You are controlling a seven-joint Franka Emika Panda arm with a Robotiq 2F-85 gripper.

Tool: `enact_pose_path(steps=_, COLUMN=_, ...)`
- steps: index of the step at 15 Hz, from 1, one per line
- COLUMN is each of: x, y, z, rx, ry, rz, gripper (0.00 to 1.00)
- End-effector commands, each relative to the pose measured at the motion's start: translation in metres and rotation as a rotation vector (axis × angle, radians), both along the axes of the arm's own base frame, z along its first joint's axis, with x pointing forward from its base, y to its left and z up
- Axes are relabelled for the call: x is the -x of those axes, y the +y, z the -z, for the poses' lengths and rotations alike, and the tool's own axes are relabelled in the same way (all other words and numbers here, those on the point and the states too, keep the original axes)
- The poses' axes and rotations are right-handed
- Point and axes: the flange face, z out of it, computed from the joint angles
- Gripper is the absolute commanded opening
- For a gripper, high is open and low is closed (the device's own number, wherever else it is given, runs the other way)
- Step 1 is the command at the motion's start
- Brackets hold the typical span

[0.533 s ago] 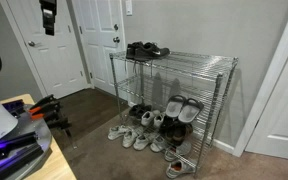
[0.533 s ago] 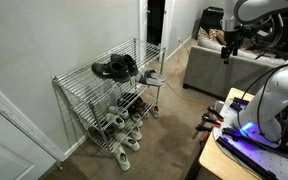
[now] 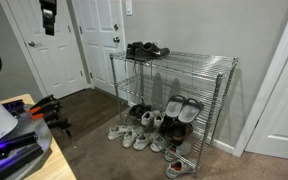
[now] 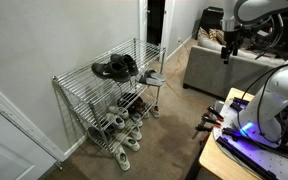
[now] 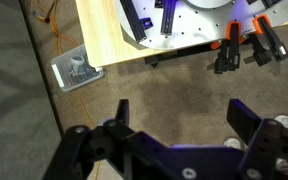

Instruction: Move the black pair of shoes to the second shelf

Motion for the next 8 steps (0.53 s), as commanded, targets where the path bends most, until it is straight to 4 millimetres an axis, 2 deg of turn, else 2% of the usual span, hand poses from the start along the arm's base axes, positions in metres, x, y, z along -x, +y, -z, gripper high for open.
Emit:
enact_pose_path(steps=1, x=-0.0001, y=0.0001, z=-0.0007, rx=0.0, ry=0.001, rz=0.0, gripper=1.0)
enact_pose_path(steps=7, x=-0.0001, y=0.0001, z=-0.0007, rx=0.0, ry=0.001, rz=0.0, gripper=1.0)
enact_pose_path(steps=8, x=-0.0046, y=0.0071, z=-0.0011, rx=-0.01, ry=-0.002, rz=-0.011, gripper=1.0)
